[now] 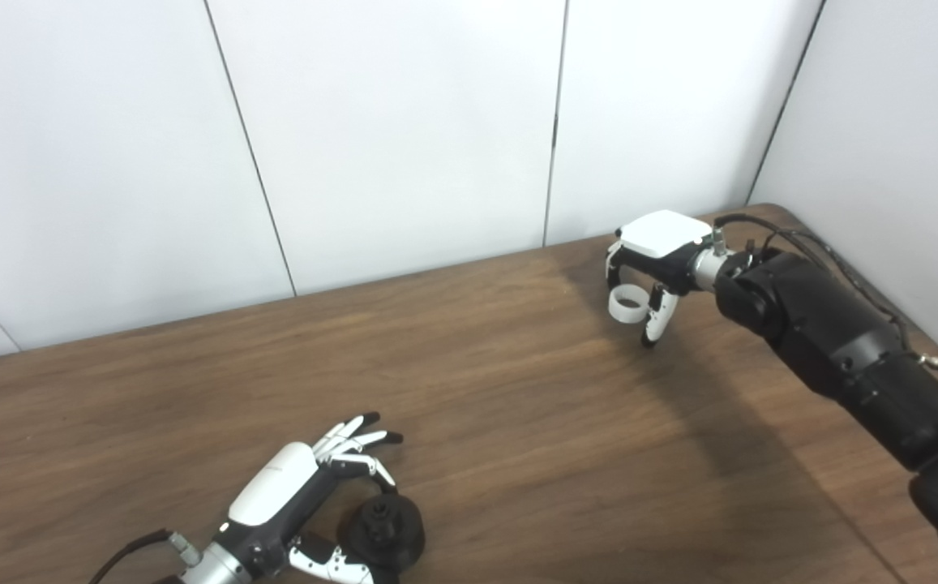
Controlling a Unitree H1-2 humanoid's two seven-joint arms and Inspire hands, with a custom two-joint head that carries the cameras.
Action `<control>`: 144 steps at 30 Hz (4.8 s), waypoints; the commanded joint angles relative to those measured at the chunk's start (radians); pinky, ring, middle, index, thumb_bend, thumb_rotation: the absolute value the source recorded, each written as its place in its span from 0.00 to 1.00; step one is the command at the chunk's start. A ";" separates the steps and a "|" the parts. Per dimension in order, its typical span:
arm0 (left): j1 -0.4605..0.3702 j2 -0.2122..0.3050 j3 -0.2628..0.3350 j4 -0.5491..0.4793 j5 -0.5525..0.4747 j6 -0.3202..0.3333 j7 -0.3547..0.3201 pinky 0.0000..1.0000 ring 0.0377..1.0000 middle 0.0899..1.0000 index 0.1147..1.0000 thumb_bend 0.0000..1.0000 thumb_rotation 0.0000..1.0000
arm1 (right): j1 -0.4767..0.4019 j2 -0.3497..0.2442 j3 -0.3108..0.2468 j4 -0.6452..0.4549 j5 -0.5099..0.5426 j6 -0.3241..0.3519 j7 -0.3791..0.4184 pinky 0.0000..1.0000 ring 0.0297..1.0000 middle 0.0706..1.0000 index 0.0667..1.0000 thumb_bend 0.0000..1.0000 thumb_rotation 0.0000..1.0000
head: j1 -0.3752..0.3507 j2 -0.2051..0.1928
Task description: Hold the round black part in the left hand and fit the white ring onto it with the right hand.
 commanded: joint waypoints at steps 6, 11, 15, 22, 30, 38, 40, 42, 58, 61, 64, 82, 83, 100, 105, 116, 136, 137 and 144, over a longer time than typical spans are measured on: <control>0.030 0.003 -0.013 -0.013 0.026 0.006 -0.036 1.00 1.00 0.88 0.41 0.52 0.06 | -0.064 -0.030 0.001 -0.002 -0.017 -0.003 0.004 0.97 0.97 0.86 0.63 0.89 0.25 | -0.006 0.006; 0.038 0.002 -0.009 -0.036 0.035 0.006 -0.046 1.00 1.00 0.88 0.41 0.52 0.06 | -0.074 -0.037 -0.010 0.007 -0.007 0.004 0.025 0.97 0.97 0.86 0.64 0.90 0.22 | -0.009 0.015; 0.047 -0.004 0.006 -0.061 0.034 0.010 -0.066 1.00 1.00 0.88 0.41 0.52 0.06 | -0.078 -0.043 -0.005 0.017 -0.005 -0.007 0.031 0.95 0.97 0.86 0.63 0.92 0.24 | -0.004 0.023; 0.063 -0.016 0.033 -0.075 0.028 0.009 -0.090 1.00 1.00 0.87 0.41 0.52 0.06 | -0.084 -0.043 0.004 0.032 -0.006 -0.017 0.036 0.94 0.96 0.86 0.63 0.93 0.24 | 0.002 0.027; 0.073 -0.013 0.042 -0.084 0.024 0.006 -0.100 1.00 1.00 0.87 0.41 0.52 0.06 | -0.082 -0.034 0.009 0.046 -0.012 -0.013 0.019 0.95 0.96 0.85 0.62 0.93 0.22 | 0.003 0.027; 0.069 -0.017 0.054 -0.083 0.025 0.010 -0.117 1.00 1.00 0.87 0.41 0.52 0.06 | -0.079 -0.035 0.021 0.039 -0.027 -0.010 0.013 1.00 0.99 0.86 0.63 0.92 0.25 | 0.008 0.024; 0.069 -0.019 0.057 -0.084 0.024 0.009 -0.116 1.00 1.00 0.87 0.41 0.52 0.06 | -0.077 -0.033 0.022 0.044 -0.028 -0.013 0.004 1.00 0.99 0.86 0.63 0.92 0.26 | 0.011 0.025; 0.071 -0.020 0.060 -0.087 0.024 0.009 -0.118 1.00 1.00 0.87 0.41 0.52 0.06 | -0.075 -0.030 0.021 0.050 -0.030 -0.014 -0.007 1.00 0.99 0.86 0.61 0.92 0.26 | 0.012 0.026; 0.076 -0.004 0.074 -0.105 0.023 0.007 -0.128 1.00 1.00 0.88 0.41 0.52 0.06 | -0.069 -0.025 0.017 0.057 -0.011 -0.015 -0.055 1.00 0.97 0.78 0.44 0.53 0.14 | 0.009 0.032; 0.076 -0.003 0.079 -0.105 0.022 0.008 -0.134 1.00 1.00 0.88 0.41 0.52 0.06 | -0.062 -0.024 0.015 0.047 -0.007 -0.007 -0.046 1.00 0.97 0.79 0.44 0.53 0.14 | 0.009 0.033; 0.078 -0.005 0.082 -0.104 0.021 0.007 -0.135 1.00 1.00 0.87 0.41 0.52 0.06 | -0.059 -0.023 0.016 0.049 -0.012 -0.006 -0.053 1.00 0.97 0.79 0.44 0.53 0.14 | 0.012 0.034; 0.061 -0.012 0.093 -0.035 0.041 0.006 -0.128 1.00 1.00 0.87 0.41 0.52 0.06 | -0.055 -0.006 -0.028 -0.392 0.130 -0.141 0.068 1.00 1.00 0.83 0.44 0.53 0.14 | 0.034 0.044; 0.062 -0.013 0.092 -0.034 0.043 0.006 -0.129 1.00 1.00 0.87 0.41 0.52 0.06 | -0.059 0.005 -0.025 -0.425 0.139 -0.146 0.086 1.00 1.00 0.83 0.44 0.53 0.14 | 0.034 0.044; 0.067 -0.077 0.098 -0.058 0.088 0.044 -0.139 1.00 1.00 0.87 0.41 0.52 0.05 | -0.032 0.181 -0.014 -0.747 0.399 -0.140 0.315 1.00 1.00 0.88 0.44 0.53 0.14 | 0.204 0.076; 0.066 -0.096 0.098 -0.076 0.101 0.069 -0.141 1.00 1.00 0.87 0.41 0.52 0.06 | -0.023 0.228 0.010 -0.801 0.414 -0.143 0.344 1.00 1.00 0.88 0.44 0.53 0.14 | 0.256 0.087; 0.068 -0.104 0.094 -0.125 0.127 0.123 -0.156 1.00 1.00 0.89 0.41 0.52 0.06 | -0.002 0.298 0.051 -0.839 0.425 -0.169 0.365 1.00 1.00 0.88 0.44 0.53 0.15 | 0.297 0.105; 0.077 -0.096 0.099 -0.203 0.106 0.157 -0.201 1.00 1.00 0.89 0.41 0.52 0.06 | 0.081 0.280 0.044 -0.843 0.440 -0.198 0.380 1.00 1.00 0.85 0.44 0.53 0.14 | 0.307 0.146; 0.078 -0.097 0.101 -0.206 0.106 0.159 -0.203 1.00 1.00 0.89 0.41 0.52 0.06 | 0.086 0.279 0.045 -0.838 0.440 -0.203 0.379 1.00 1.00 0.85 0.44 0.53 0.14 | 0.306 0.146; 0.079 -0.097 0.100 -0.227 0.111 0.171 -0.218 1.00 1.00 0.89 0.41 0.52 0.05 | 0.094 0.274 0.043 -0.809 0.428 -0.212 0.384 1.00 1.00 0.86 0.44 0.53 0.14 | 0.308 0.153</control>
